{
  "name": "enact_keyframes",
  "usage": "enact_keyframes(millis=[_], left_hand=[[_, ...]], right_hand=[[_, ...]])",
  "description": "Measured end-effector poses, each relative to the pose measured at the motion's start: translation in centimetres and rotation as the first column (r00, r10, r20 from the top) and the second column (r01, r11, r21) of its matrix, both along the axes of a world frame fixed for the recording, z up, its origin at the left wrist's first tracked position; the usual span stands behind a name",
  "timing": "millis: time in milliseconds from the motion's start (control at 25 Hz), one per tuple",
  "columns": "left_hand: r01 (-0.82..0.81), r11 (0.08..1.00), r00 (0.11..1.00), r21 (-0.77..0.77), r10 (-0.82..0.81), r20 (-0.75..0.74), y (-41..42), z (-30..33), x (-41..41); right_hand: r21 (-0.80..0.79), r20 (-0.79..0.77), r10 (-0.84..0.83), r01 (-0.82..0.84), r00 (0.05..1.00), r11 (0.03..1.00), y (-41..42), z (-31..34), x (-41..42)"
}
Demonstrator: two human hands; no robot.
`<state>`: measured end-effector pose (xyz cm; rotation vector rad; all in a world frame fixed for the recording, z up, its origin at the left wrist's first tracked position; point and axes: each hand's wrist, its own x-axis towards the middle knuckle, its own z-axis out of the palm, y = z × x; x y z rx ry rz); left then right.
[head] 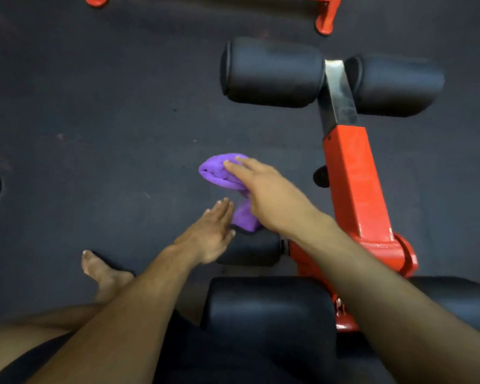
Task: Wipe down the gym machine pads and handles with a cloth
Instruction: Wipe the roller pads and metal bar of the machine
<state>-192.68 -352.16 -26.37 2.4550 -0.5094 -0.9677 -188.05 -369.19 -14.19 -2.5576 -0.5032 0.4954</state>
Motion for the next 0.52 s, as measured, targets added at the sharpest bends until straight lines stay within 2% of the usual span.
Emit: enact_keyframes(millis=[120,200,320,400,480,520], left_hand=[[0.032,0.999,0.991,0.033,-0.027,-0.131,2.1,-4.0,-1.6],[-0.006,0.997,0.975,0.073,0.022,-0.221,2.9,-6.7,-1.0],[-0.139,0.989,0.921,0.057,0.15,-0.358,1.5,-10.9,0.6],[-0.178,0.981,0.875,0.074,0.192,-0.444,-0.2,-13.4,0.4],[-0.211,0.975,0.802,0.066,0.211,-0.559,-0.8,-15.3,-0.1],[-0.237,0.97,0.767,0.051,0.219,-0.603,-0.6,-15.9,-0.2]], right_hand=[[-0.165,-0.326,-0.116,0.064,0.938,0.984,0.8,-10.8,3.8],[-0.284,-0.453,-0.229,0.104,0.861,0.953,-1.3,-16.6,3.7],[-0.453,-0.479,-0.342,0.105,0.809,0.885,-4.4,-23.0,-0.4],[-0.543,-0.474,-0.425,0.123,0.771,0.831,-6.0,-24.6,-2.9],[-0.583,-0.445,-0.464,0.145,0.766,0.799,-6.1,-25.7,-3.0],[-0.566,-0.445,-0.435,0.13,0.783,0.814,-4.9,-26.3,-2.7]])
